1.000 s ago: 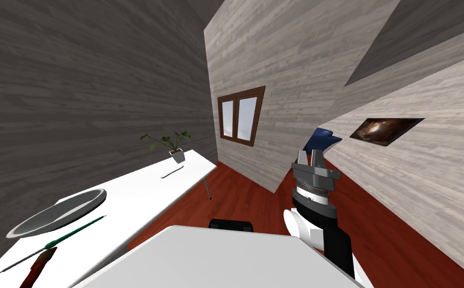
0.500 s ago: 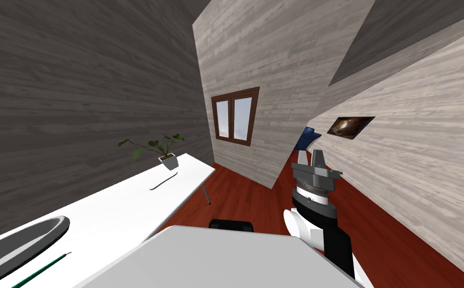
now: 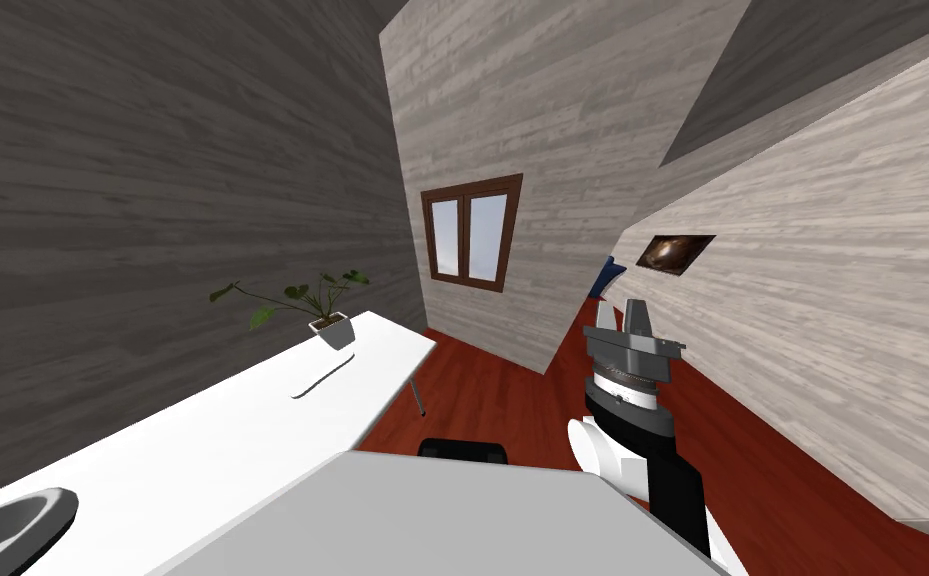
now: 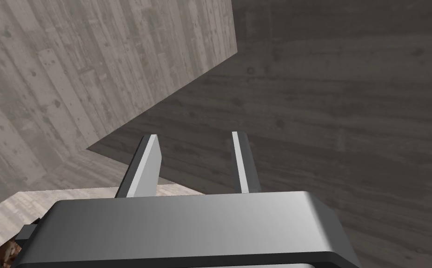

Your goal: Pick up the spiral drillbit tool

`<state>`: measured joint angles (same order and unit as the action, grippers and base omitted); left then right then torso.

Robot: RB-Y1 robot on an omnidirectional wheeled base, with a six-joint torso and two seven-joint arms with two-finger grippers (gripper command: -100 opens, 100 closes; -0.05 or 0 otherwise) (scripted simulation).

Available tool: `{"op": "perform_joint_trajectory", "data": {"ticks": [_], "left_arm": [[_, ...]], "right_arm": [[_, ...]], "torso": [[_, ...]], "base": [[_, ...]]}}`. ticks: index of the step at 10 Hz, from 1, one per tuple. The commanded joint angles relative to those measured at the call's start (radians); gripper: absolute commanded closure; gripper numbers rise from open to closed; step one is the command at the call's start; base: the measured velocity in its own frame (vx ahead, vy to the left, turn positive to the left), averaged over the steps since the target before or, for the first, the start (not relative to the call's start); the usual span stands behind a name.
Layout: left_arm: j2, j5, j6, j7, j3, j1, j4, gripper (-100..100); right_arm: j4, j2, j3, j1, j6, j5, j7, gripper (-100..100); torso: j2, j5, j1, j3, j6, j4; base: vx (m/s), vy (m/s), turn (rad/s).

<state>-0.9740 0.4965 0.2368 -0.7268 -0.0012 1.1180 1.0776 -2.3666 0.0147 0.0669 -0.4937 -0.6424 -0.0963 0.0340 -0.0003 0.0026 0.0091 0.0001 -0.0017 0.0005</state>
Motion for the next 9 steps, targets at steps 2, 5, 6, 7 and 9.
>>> {"op": "perform_joint_trajectory", "data": {"ticks": [2,5,6,7,9], "left_arm": [[-0.042,-0.05,-0.008,0.05,-0.05,-0.045,0.013,-100],[-0.042,-0.133,-0.008,0.131,-0.067,-0.045,0.013,-100],[-0.042,-0.154,-0.008,0.131,-0.067,-0.045,0.013,-100],[-0.083,-0.188,-0.016,0.177,-0.118,-0.089,0.025,-100],[-0.083,-0.247,-0.016,0.234,-0.134,-0.089,0.025,-100]], "right_arm": [[0.0,0.0,0.0,0.0,0.0,0.0,0.0,0],[0.0,0.0,0.0,0.0,0.0,0.0,0.0,0],[0.0,0.0,0.0,0.0,0.0,0.0,0.0,0],[0.0,0.0,0.0,0.0,0.0,0.0,0.0,0],[0.0,0.0,0.0,0.0,0.0,0.0,0.0,0]], "torso": [[0.001,-0.001,-0.005,0.0,0.0,0.0],[0.0,-0.002,-0.007,0.0,0.0,0.0],[0.001,-0.002,-0.008,0.0,0.0,0.0],[0.001,-0.002,-0.008,0.001,0.0,0.0],[-0.001,-0.002,-0.006,0.0,0.0,0.0]], "base": [[0.015,0.026,0.15],[0.02,0.006,0.025],[0.0,0.0,0.0],[0.025,0.022,0.256],[0.027,0.017,0.079]]}}
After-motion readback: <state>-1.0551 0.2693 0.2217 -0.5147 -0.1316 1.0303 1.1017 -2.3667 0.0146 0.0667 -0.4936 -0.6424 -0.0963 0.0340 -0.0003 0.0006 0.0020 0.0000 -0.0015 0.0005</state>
